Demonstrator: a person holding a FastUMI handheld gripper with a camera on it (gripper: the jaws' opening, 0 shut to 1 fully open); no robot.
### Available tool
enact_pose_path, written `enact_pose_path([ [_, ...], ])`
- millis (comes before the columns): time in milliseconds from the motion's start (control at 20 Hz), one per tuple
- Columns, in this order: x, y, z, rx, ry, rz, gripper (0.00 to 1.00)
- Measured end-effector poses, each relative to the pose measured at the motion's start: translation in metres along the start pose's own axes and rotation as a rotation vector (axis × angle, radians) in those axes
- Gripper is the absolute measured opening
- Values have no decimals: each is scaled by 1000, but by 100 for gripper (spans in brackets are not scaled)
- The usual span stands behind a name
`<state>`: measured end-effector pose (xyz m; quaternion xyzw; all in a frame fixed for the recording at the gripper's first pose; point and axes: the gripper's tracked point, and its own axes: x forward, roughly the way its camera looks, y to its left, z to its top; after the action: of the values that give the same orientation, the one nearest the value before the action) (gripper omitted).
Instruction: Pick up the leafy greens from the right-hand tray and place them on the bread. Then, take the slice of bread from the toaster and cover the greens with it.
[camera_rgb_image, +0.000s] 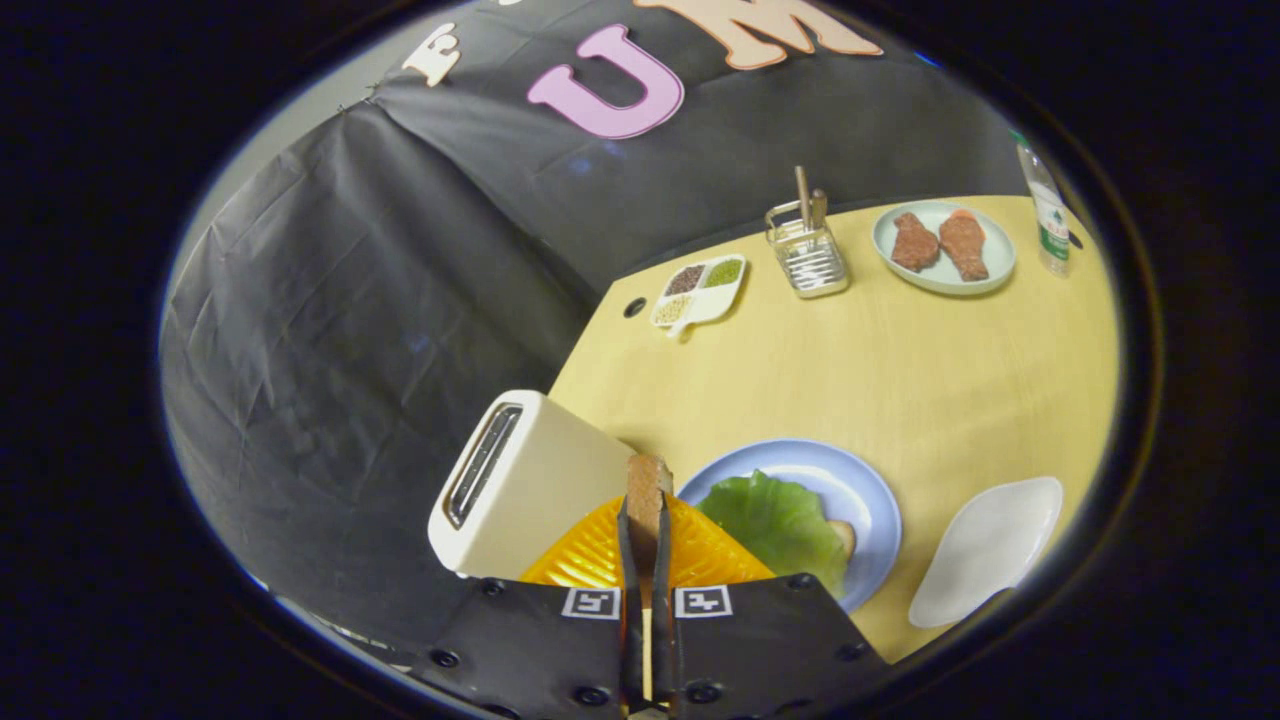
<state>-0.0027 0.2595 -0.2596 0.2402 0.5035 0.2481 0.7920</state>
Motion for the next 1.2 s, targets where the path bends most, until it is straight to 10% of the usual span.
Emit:
enact_pose_path([
  [650, 2, -65, -22, 15, 31, -104, 10],
  [1200, -6, -98, -36, -124, 45, -215, 73],
])
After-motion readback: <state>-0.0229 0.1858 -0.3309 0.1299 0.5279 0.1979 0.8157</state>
